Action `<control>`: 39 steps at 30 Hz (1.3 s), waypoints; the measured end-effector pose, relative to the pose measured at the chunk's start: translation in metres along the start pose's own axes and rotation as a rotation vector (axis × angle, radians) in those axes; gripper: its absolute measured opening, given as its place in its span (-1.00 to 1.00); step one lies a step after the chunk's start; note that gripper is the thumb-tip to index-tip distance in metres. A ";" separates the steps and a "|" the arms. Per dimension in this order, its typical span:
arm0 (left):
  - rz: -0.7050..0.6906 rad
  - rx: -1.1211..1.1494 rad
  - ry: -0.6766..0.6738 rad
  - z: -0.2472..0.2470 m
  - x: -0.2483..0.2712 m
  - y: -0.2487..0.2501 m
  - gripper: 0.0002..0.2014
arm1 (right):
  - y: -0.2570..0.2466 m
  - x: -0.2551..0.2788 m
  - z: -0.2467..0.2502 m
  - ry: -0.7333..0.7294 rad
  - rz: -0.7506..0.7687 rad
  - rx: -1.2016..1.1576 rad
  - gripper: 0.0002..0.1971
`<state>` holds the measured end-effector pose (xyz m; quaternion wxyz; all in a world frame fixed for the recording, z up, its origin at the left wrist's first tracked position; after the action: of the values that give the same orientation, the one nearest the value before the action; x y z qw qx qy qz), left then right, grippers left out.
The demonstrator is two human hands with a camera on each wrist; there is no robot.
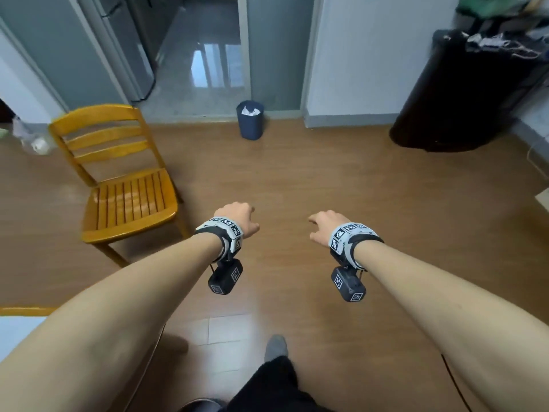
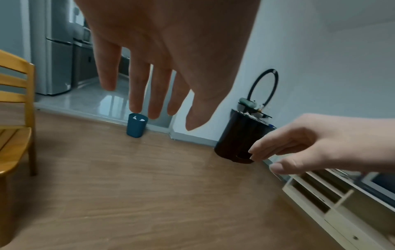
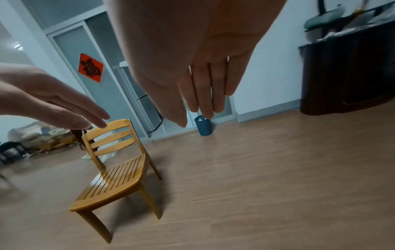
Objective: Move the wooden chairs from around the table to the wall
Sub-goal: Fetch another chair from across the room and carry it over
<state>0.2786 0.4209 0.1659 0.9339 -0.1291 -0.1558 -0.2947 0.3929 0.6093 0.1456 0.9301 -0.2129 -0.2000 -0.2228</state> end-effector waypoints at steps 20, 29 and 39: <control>0.403 0.036 -0.097 0.097 -0.394 -0.322 -0.54 | -0.293 -0.516 0.168 -0.120 0.396 0.152 -0.37; 0.578 0.109 -0.131 0.153 -0.539 -0.470 -0.53 | -0.439 -0.700 0.241 -0.175 0.553 0.259 -0.40; 0.699 0.243 -0.210 0.144 -0.712 -0.643 -0.45 | -0.599 -0.899 0.259 -0.245 0.627 0.330 -0.41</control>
<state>-0.6854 0.3223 0.1327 0.9656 -0.0922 -0.2307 0.0771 -0.7157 0.5461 0.1251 0.9441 -0.1361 -0.2681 0.1349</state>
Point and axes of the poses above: each hand's wrist, its own x-axis away from the middle knuckle, its own z-axis out of the back of the hand, y = z × x, the point moved 7 cm from there along -x, towards the middle knuckle, and after that the axes turned 15 degrees about -x, right-handed, at the moved point
